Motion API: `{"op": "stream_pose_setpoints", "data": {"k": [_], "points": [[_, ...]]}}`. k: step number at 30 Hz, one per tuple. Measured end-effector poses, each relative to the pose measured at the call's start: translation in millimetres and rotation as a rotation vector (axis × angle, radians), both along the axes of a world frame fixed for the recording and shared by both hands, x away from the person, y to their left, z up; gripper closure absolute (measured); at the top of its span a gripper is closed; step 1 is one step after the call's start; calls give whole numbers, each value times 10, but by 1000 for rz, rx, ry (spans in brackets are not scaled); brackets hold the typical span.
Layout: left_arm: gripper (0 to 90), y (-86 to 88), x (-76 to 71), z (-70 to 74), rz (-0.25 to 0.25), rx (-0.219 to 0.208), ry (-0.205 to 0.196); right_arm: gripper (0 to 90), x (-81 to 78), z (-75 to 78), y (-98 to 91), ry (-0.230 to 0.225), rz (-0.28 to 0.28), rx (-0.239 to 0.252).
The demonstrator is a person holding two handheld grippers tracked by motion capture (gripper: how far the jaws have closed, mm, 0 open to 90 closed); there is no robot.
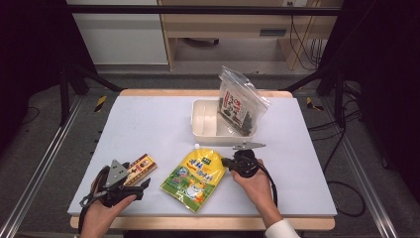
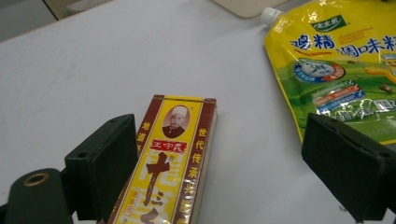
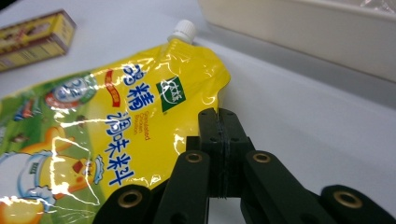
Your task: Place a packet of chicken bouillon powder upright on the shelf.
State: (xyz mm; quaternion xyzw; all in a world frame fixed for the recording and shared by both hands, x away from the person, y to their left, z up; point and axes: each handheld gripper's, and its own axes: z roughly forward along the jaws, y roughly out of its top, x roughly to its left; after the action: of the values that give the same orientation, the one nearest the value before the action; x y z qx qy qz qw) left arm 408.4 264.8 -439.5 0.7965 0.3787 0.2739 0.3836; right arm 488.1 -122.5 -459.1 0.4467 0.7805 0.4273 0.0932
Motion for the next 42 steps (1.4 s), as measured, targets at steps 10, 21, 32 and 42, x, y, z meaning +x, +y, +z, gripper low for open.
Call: {"op": "stream_pose_setpoints", "data": {"k": [10,21,32,42], "points": [[106,-76,63,20,-51,14,25,900,92,322,21,-44,79,-1],[109,-138,248,215,-113,21,81,900,260,803,151,-73,192,-38],[111,-213,310,367,-146,38,78,900,291,1164,215,-127,244,-96],[113,-306,331,584,-180,50,58,900,249,1411,201,-169,266,-133]]}}
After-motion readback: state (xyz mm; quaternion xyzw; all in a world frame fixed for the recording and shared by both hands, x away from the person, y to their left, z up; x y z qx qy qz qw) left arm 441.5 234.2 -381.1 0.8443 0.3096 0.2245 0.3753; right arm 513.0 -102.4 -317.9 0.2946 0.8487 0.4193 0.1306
